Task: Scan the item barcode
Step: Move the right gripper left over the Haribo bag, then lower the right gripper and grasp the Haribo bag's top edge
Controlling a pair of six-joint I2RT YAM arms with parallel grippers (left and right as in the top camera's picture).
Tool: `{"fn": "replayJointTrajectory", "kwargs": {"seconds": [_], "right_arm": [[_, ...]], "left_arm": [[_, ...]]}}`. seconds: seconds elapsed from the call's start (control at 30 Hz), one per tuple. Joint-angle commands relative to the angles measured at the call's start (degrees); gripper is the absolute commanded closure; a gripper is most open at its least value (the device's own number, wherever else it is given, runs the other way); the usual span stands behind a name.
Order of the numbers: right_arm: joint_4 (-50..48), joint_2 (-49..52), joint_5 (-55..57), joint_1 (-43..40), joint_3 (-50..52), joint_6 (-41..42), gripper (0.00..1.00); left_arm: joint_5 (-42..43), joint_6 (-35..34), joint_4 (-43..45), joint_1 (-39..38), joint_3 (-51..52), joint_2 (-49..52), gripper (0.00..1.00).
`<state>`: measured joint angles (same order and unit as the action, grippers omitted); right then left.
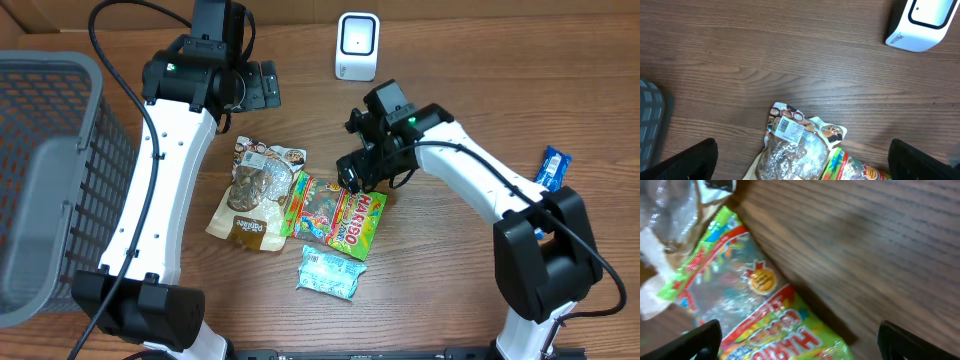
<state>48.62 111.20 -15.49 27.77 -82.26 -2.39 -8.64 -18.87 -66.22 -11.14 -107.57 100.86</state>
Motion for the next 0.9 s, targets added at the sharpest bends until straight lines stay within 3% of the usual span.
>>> {"fn": "replayJointTrajectory", "kwargs": {"seconds": [0.0,0.37,0.6,0.7,0.87], "right_arm": [[-2.5,0.1,2.2,-0.1,2.8,-4.1,0.0],[-6.5,0.1,-0.7,-0.1,9.1,-7.8,0.0],[-8.5,0.1,-1.4,-0.1,13.2,-8.0,0.1],[-8.7,0.1,-1.7,-0.1,13.8,-6.7,0.22],[-8.1,0.1,-1.7,-0.1,13.8,-6.3,0.7]], "left_arm": [[-0.3,1.3,0.0,0.2,-0.9,-0.9,0.01],[-0.3,1.3,0.0,0.2,-0.9,-0.9,0.0],[-0.3,1.3,0.0,0.2,-0.9,-0.9,0.0],[-0.3,1.3,0.0,0.2,-0.9,-0.9,0.0],[-0.3,1.3,0.0,0.2,-0.9,-0.9,0.0]]}}
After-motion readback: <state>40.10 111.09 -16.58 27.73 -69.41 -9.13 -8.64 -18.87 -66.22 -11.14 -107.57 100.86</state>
